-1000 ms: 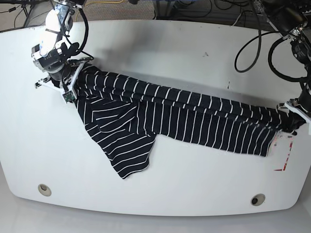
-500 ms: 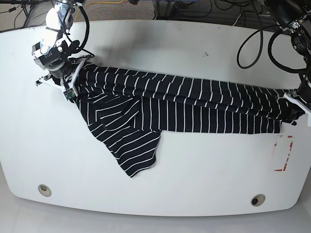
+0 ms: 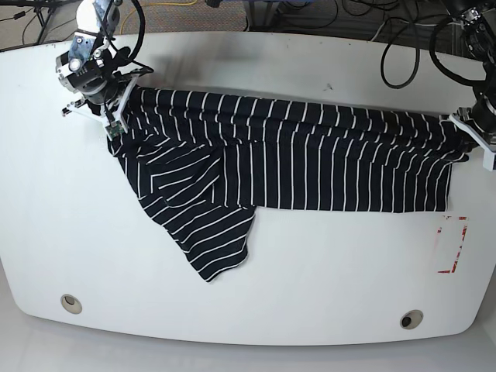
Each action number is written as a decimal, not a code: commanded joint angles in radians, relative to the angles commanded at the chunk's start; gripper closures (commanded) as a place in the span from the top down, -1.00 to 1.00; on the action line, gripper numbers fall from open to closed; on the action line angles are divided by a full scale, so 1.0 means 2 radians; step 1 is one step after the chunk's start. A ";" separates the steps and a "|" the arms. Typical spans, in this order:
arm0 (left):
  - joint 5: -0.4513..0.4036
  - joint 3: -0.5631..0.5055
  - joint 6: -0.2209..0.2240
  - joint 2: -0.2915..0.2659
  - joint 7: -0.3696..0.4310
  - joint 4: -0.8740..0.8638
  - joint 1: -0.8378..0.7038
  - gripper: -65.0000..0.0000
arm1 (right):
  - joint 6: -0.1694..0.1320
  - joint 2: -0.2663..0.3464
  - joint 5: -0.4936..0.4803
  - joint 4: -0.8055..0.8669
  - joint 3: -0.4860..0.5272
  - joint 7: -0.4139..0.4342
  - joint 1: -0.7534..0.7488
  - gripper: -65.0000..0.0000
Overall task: Layout the t-shirt on the table in an organized manner, then fold the t-shirt properly
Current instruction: 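Lower the shirt and pull both grippers apart to stretch it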
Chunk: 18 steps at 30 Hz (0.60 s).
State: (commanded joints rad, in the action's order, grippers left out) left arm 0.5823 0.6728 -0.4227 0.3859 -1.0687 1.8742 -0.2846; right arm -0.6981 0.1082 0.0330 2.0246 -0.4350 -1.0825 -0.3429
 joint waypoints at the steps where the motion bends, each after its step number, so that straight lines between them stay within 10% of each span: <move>1: 0.001 -0.001 0.000 0.000 0.000 0.000 -0.009 -1.00 | 0.000 -0.001 0.000 0.000 0.000 0.000 -0.003 -0.76; 6: 0.001 -0.002 0.000 0.000 -0.001 0.000 -0.036 -0.79 | 0.000 -0.009 0.000 0.000 -0.001 0.000 -0.012 -0.10; 11: -0.002 -0.022 0.000 0.002 -0.001 0.000 -0.055 0.05 | 0.000 -0.013 -0.005 0.000 -0.001 0.000 -0.016 0.66; 18: 0.001 -0.022 0.000 0.003 -0.010 0.003 -0.061 0.27 | 0.000 -0.018 -0.005 0.006 -0.001 0.000 -0.001 0.93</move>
State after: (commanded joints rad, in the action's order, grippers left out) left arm 0.5838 0.6283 -0.4227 0.3920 -1.0886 1.8804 -0.4058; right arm -0.6981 0.0713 0.0238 2.0369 -0.4365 -1.0825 -0.3445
